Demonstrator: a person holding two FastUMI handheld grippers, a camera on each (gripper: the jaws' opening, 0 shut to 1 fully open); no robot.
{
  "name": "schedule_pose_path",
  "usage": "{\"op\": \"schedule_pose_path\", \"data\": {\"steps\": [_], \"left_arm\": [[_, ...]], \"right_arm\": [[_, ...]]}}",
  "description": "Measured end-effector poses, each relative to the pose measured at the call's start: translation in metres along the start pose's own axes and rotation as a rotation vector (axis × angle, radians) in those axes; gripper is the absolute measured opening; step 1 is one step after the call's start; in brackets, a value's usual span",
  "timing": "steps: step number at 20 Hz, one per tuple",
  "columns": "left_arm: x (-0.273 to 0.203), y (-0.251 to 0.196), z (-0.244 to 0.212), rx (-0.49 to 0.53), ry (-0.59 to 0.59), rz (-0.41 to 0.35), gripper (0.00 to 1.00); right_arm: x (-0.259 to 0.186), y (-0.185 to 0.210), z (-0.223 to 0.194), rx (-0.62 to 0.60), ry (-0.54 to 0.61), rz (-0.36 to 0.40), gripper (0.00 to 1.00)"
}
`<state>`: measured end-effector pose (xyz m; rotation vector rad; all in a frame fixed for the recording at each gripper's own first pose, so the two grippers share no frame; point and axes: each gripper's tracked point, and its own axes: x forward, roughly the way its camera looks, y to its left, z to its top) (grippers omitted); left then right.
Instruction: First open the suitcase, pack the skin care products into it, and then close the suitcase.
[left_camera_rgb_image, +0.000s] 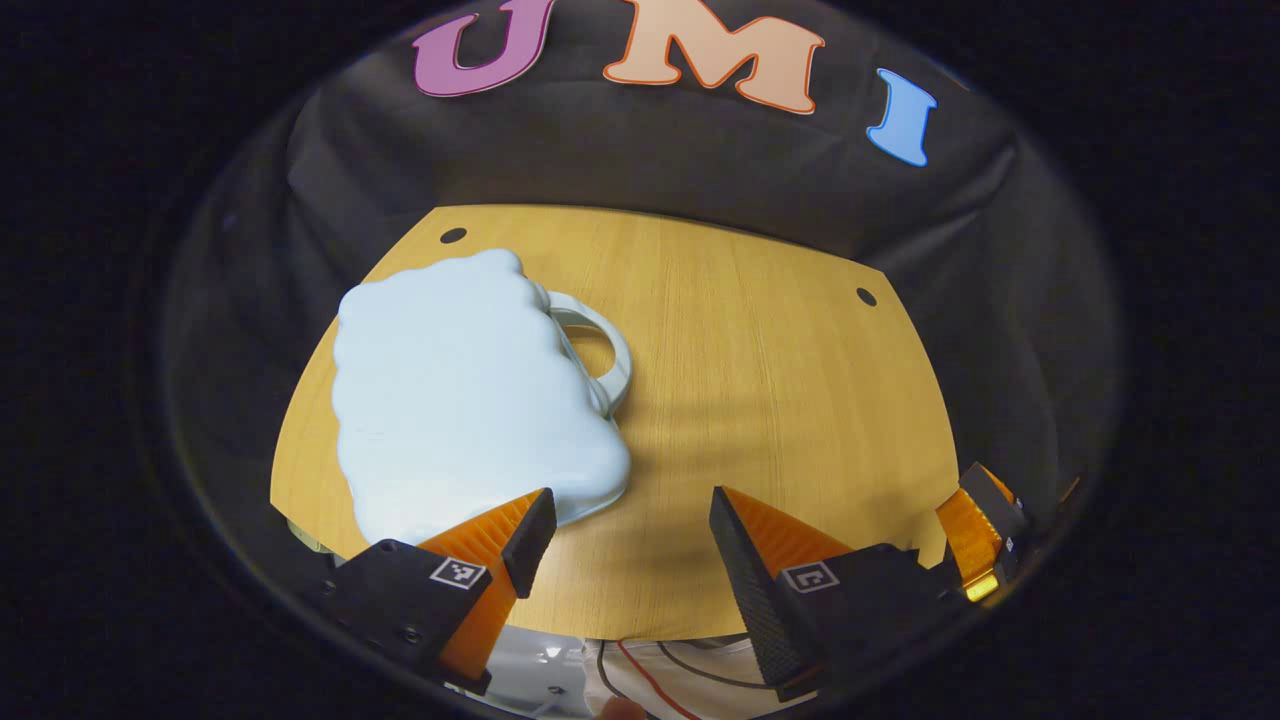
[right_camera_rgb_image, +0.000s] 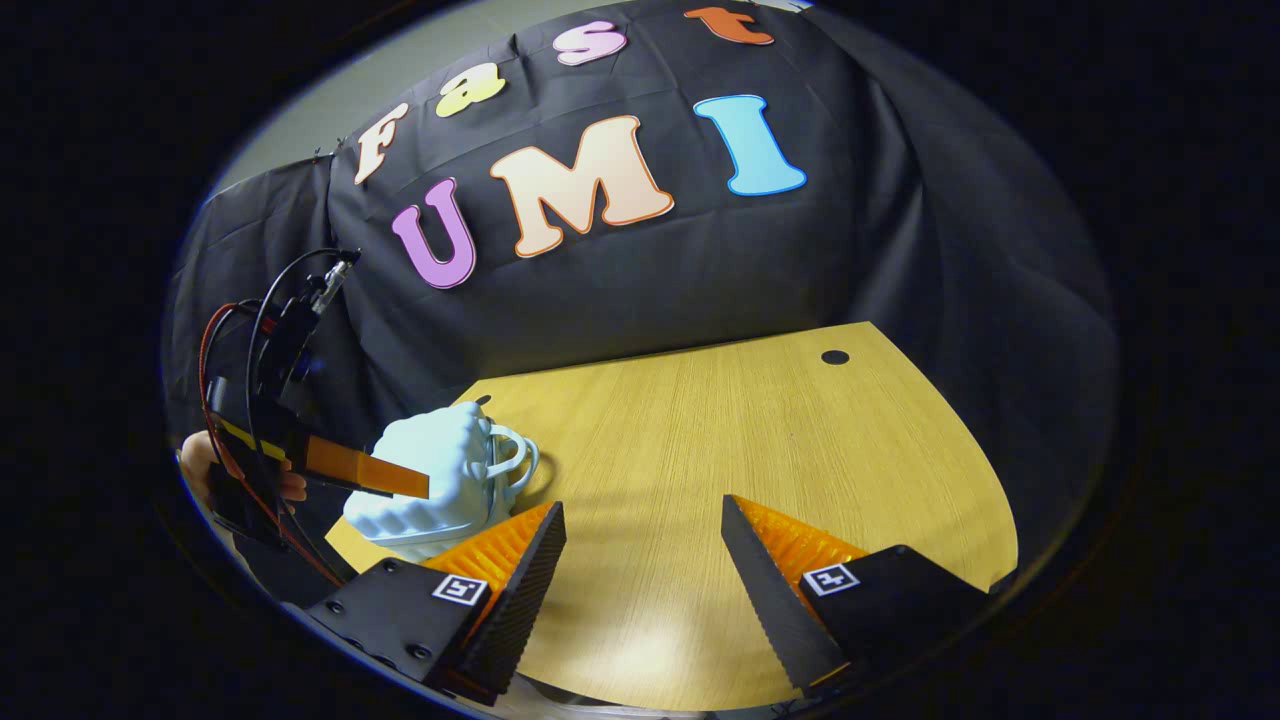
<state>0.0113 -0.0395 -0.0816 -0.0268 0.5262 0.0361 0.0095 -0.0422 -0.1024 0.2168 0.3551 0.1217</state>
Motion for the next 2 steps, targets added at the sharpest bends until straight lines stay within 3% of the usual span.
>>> {"op": "schedule_pose_path", "data": {"steps": [2], "left_arm": [[-0.0001, 0.0024, -0.0019, -0.014, -0.002, 0.009, 0.91]], "right_arm": [[-0.0009, -0.0003, 0.0042, 0.001, -0.008, 0.009, 0.98]]}}
